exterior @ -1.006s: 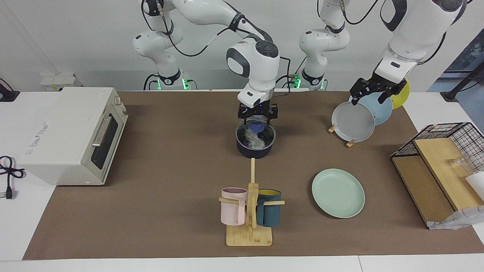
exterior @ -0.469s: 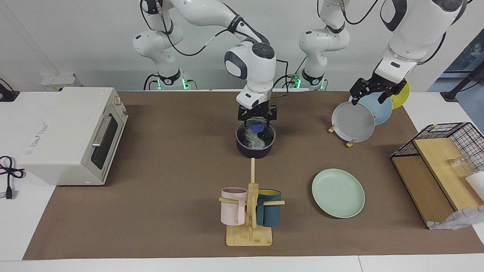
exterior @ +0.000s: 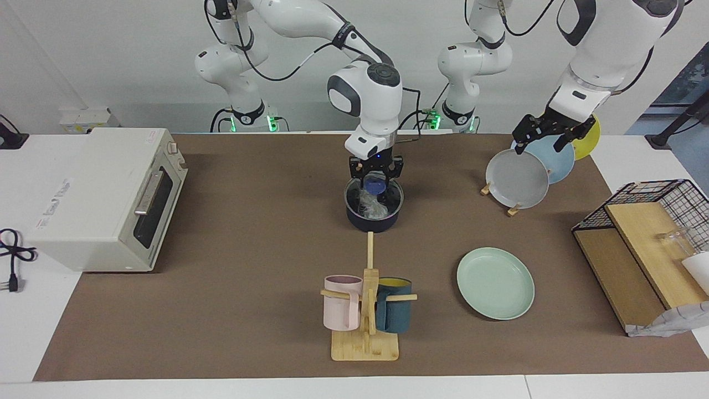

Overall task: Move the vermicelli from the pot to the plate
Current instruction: 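Lower the right gripper and grasp the blue knob of the lid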

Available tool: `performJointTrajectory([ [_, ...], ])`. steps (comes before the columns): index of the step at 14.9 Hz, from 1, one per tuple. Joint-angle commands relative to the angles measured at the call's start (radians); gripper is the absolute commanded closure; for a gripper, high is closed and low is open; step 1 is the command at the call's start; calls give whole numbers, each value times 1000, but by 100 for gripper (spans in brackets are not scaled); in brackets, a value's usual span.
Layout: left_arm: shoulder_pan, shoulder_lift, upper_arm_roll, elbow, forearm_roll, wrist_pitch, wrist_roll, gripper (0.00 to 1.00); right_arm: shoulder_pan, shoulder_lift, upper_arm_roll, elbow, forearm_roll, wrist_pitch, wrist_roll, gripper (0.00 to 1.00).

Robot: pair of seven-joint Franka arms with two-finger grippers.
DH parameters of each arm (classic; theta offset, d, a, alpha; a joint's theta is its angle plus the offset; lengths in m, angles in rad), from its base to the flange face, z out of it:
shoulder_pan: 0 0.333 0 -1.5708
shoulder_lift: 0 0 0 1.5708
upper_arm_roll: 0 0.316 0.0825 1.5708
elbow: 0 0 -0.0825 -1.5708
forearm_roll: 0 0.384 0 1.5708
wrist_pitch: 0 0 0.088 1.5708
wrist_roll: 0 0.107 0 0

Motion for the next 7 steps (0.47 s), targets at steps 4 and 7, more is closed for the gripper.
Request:
performJointTrajectory([
  [4,6,-20,-3,-17,18,6,-1,0,-5,-25,2,-29,-11,27,-21,38],
  [7,6,-20,-3,-16,18,4,-1,0,-8,-23,2,-23,-11,24,-24,47],
])
